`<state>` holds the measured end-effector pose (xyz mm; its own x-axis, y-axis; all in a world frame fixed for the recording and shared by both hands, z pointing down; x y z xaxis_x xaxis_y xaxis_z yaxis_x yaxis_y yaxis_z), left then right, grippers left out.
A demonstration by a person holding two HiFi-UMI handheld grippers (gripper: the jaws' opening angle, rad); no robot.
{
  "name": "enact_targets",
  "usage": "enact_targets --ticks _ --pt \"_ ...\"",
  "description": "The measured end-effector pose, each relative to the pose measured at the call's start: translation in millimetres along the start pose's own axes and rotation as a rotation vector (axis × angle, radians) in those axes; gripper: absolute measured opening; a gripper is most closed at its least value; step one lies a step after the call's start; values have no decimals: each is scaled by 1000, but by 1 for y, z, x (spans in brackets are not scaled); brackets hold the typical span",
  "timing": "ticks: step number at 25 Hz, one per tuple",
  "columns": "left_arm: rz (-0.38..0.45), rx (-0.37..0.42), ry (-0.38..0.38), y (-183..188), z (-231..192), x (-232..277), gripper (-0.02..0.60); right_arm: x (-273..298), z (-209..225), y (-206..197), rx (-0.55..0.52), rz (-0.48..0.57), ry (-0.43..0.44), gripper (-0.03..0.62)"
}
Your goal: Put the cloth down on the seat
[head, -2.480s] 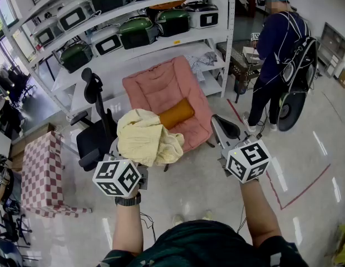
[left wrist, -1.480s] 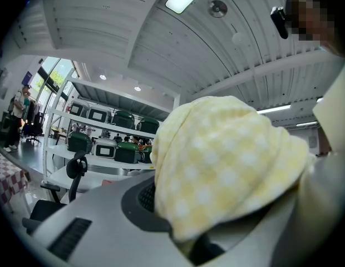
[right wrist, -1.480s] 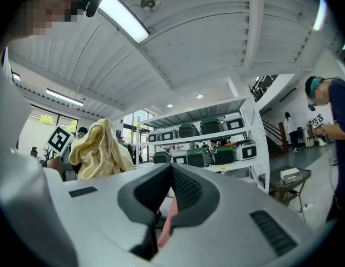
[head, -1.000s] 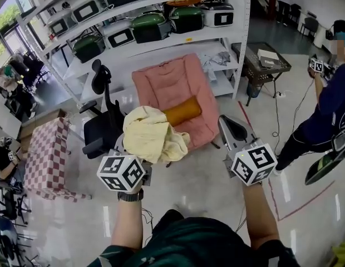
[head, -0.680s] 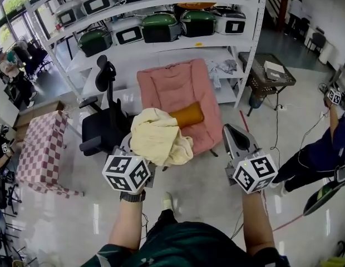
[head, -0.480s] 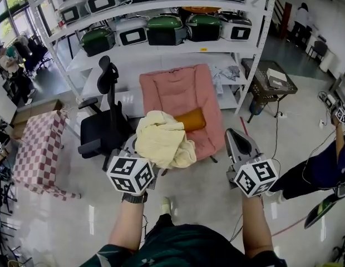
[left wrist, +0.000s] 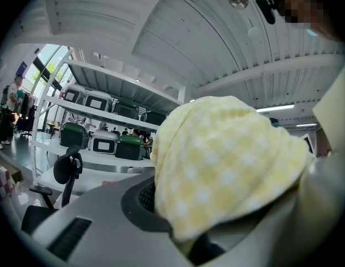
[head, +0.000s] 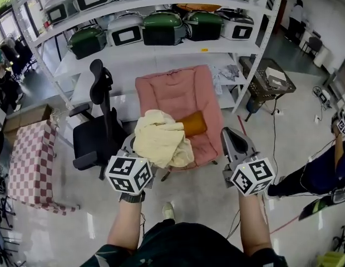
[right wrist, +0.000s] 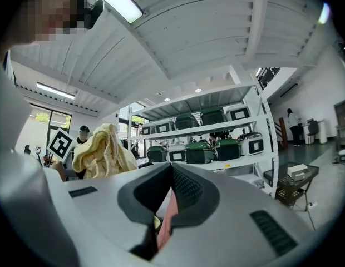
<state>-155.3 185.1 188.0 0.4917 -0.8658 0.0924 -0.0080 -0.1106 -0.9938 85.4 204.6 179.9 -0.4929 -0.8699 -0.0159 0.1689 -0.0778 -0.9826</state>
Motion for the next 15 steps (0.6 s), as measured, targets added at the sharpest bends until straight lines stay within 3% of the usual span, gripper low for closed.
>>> enact_targets --ticks 4,15 --pt "-9 8 -15 -1 -39 16 72 39 -7 -8 7 -2 -18 5" --pt "-44 6 -68 -4 -81 66 72 83 5 -10 15 -21 -76 5"
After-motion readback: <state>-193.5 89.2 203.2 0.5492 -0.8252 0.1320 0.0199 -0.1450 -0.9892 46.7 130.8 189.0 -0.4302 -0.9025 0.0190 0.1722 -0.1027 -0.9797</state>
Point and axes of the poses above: the fingertips, and each gripper's own axes: x forward along the fingers, z to its right, y out of its top, the point moved 3 cm from there along -x, backward along the fingers, and after that the axes turned 6 degrees about x, right-handed, at the moved point
